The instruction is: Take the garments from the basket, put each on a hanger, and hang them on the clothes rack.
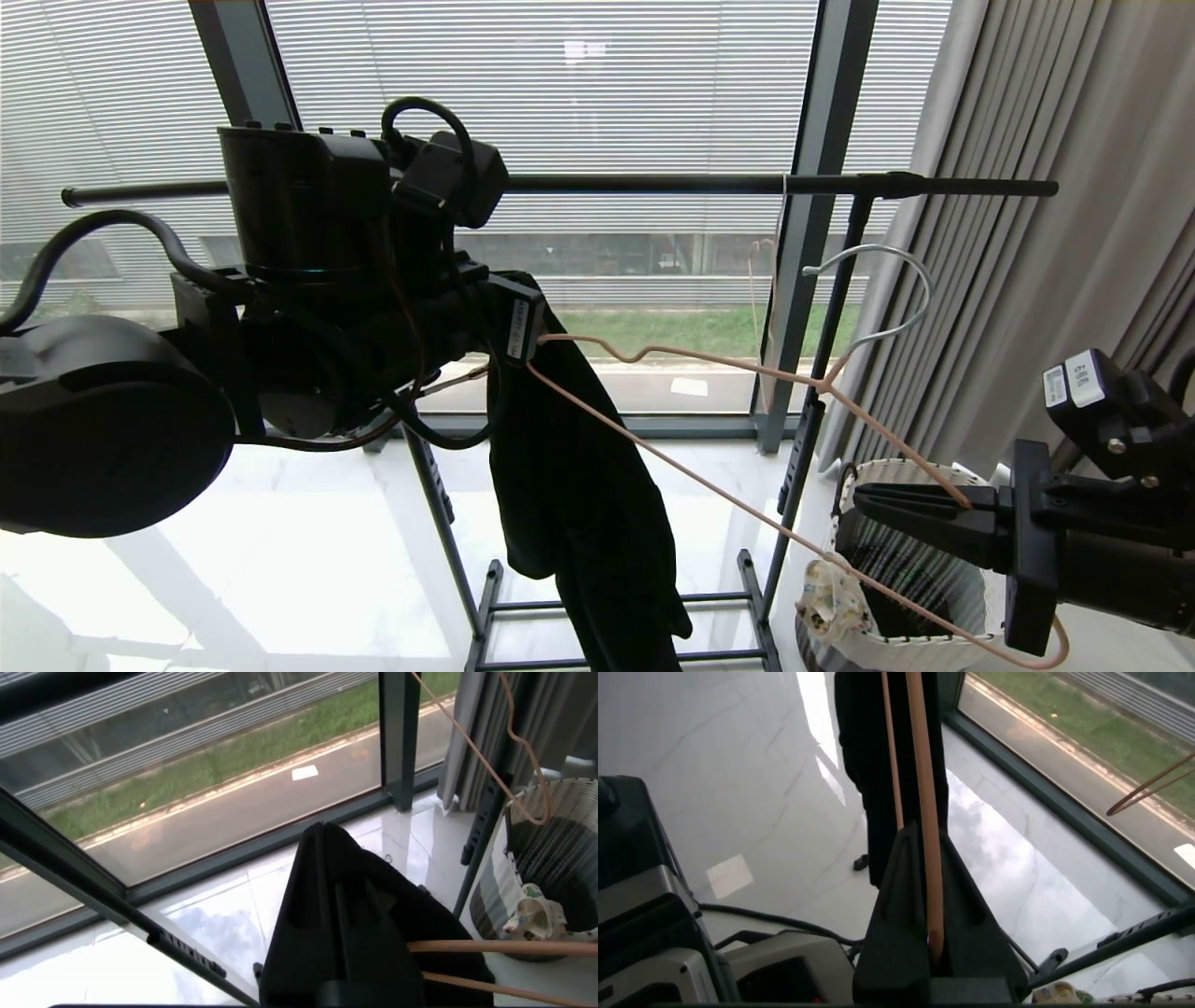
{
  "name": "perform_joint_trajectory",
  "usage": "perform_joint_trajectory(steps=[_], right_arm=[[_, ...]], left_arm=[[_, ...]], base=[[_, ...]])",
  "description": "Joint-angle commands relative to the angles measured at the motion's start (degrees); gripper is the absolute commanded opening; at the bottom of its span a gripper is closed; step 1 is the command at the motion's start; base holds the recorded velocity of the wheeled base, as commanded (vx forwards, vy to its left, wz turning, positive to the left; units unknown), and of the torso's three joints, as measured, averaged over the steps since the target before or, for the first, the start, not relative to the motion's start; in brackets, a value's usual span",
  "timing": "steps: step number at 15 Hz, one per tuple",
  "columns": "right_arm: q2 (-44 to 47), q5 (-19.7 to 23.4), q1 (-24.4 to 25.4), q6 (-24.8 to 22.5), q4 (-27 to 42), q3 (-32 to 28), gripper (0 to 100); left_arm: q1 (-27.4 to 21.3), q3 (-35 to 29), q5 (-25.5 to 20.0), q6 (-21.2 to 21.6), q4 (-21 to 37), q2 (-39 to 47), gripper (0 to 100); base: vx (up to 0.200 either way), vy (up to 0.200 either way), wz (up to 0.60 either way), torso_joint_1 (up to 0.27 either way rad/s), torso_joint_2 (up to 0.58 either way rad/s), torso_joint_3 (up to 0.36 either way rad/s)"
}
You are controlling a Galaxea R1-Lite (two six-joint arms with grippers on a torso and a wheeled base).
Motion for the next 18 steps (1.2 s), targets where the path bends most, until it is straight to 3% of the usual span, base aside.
perform_joint_trajectory(steps=[1,14,18], right_arm=[[-0.83,0.01,-0.04,-0.08,0.49,0.40,0],[2.16,0.62,-0.48,-0.25,0.76,-0.91,0],[4.26,2.91,1.98,-0.34,0.67,-1.09,0]], left_arm=[[0.00,-0.05,0.03,0.05,-0.01,-0.03,0],[-4.39,0.30,-0.50,-0.12,-0.01,-0.38,0],[-6.06,0.12,-2.34,-0.30,-0.01,-0.74,0]], base=[[0.000,0.000,0.00,0.000,0.00,0.000],[0.000,0.000,0.00,0.000,0.00,0.000],[0.000,0.000,0.00,0.000,0.00,0.000]])
